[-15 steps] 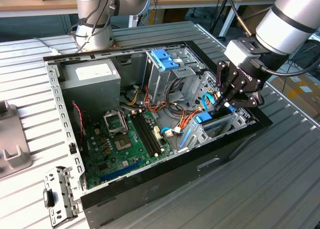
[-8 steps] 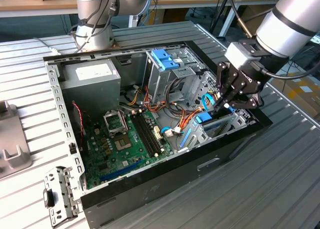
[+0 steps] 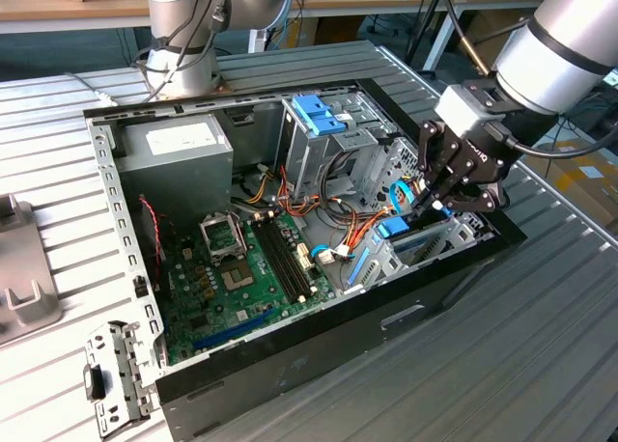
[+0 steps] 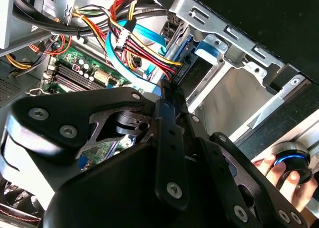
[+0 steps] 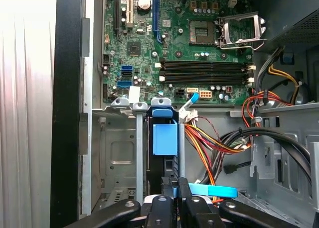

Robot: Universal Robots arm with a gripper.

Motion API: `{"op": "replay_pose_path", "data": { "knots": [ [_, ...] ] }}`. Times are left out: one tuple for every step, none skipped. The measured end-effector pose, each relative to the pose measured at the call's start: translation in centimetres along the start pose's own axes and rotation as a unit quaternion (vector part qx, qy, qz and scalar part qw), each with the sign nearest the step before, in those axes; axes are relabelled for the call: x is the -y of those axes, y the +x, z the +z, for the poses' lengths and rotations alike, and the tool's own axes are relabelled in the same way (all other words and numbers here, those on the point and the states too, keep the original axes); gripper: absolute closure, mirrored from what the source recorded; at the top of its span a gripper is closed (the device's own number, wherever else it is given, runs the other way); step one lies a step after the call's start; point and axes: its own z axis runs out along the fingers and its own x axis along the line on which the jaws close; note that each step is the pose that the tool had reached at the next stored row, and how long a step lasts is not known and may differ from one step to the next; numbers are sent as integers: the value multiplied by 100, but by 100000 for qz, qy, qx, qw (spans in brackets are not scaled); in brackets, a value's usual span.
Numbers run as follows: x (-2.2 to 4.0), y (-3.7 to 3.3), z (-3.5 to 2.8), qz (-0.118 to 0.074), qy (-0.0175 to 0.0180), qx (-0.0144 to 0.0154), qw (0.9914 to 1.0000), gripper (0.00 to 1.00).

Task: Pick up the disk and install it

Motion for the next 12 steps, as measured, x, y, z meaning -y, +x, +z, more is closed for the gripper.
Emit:
{"op": "replay_pose_path", "data": {
  "knots": [
    [0,1,0,2,-1,-2,100000,84],
    [0,3,0,1,3,-5,100000,84],
    [1,5,3,-1,0,32,100000,83],
    [1,6,-1,0,-1,-4,100000,70],
    [1,9,0,2,-1,1,100000,70],
    [1,9,-1,2,-1,-4,100000,70],
    [1,11,-1,1,0,2,100000,70],
    [0,11,-17,-1,0,6,100000,70],
    [-2,9,-40,-5,-7,66,100000,70],
    [-6,6,-82,-9,-11,136,100000,70],
    [-8,4,-103,-13,-16,193,100000,70],
    [-10,3,-121,-18,-23,251,100000,70]
  ]
}}
